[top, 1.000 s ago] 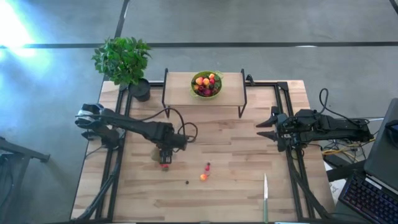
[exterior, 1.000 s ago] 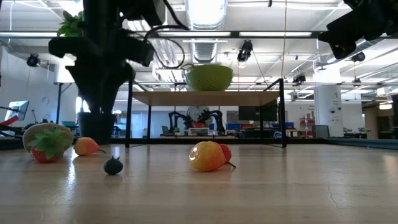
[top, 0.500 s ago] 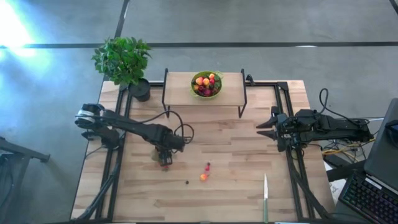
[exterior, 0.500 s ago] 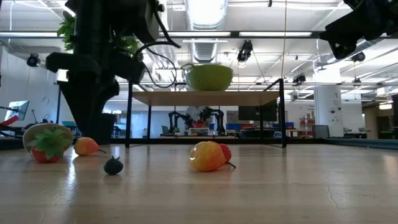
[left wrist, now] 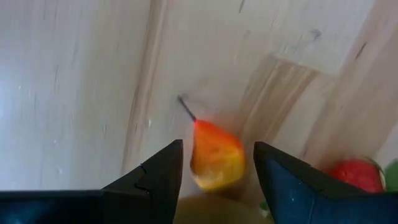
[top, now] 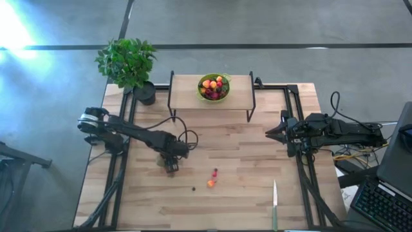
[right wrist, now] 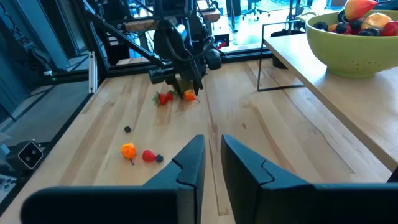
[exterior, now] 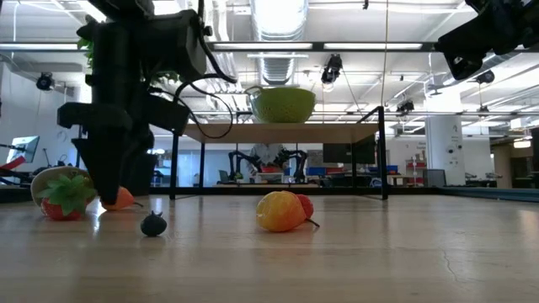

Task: Pick & Place Fruit
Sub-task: Put the yellow peach into the green strainer bowl on the shelf, then put the blueberry into the green strainer bowl on the shelf

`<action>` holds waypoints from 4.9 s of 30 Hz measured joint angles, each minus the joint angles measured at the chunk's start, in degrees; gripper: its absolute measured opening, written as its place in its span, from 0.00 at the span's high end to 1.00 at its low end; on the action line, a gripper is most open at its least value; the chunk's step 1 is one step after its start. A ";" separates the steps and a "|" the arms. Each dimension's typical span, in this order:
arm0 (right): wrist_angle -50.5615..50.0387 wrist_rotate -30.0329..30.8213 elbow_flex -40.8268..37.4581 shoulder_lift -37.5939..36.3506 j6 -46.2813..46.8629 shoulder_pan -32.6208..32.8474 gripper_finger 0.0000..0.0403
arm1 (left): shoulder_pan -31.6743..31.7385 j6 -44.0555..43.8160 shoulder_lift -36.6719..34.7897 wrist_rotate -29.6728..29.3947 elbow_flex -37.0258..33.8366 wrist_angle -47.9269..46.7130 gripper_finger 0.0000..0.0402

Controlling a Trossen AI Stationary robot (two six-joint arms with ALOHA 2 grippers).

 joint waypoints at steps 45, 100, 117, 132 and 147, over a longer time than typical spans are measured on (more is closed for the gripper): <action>0.01 0.00 0.00 -0.02 0.00 0.00 0.63 | 0.79 5.76 0.42 -0.06 -0.93 5.28 0.71; 0.01 0.02 0.00 0.00 0.00 0.02 0.71 | 26.51 32.87 0.20 -14.23 27.32 34.23 0.71; 0.01 0.00 0.00 -0.02 0.00 0.02 0.86 | 26.62 34.57 0.31 -14.24 23.87 34.33 0.69; 0.01 0.00 0.00 -0.02 0.00 0.00 0.88 | 26.77 34.15 0.31 -14.24 23.99 35.18 0.50; 0.01 0.02 0.00 0.00 0.00 0.00 0.76 | 22.82 36.74 -0.15 -14.24 41.54 10.85 0.48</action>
